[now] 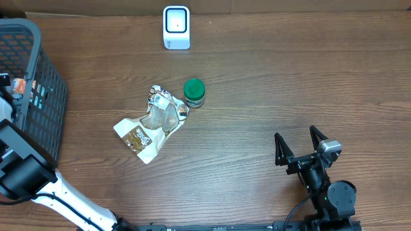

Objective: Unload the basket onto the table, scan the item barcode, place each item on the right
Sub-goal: 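Reach the left gripper into the basket and grasp the green tissue pack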

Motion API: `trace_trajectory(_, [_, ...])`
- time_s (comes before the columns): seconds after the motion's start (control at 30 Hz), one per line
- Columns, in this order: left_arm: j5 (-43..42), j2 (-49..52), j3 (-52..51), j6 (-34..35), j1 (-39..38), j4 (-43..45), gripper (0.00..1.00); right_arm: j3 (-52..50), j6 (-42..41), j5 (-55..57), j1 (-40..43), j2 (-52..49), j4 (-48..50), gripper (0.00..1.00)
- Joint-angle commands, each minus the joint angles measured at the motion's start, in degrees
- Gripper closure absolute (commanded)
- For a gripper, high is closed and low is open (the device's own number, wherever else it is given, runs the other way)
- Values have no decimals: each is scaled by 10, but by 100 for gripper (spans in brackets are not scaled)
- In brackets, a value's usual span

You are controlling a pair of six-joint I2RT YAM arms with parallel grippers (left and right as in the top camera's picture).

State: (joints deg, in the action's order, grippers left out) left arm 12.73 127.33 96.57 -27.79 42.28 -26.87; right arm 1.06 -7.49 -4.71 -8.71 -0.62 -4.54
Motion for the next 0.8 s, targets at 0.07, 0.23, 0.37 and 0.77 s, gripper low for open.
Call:
trace_trajectory(0.07, [14, 44, -8, -13, 4, -10, 89, -6, -1, -3, 1, 5, 2, 0])
trace_trajectory(0.23, [44, 8, -7, 52, 1, -38, 96, -6, -1, -3, 1, 5, 2, 0])
trace_trajectory(0.37, [42, -66, -7, 130, -10, -74, 96, -6, -1, -3, 1, 5, 2, 0])
trace_trajectory(0.77, [-106, -382, -7, 365, -69, -175, 96, -6, -1, -3, 1, 5, 2, 0])
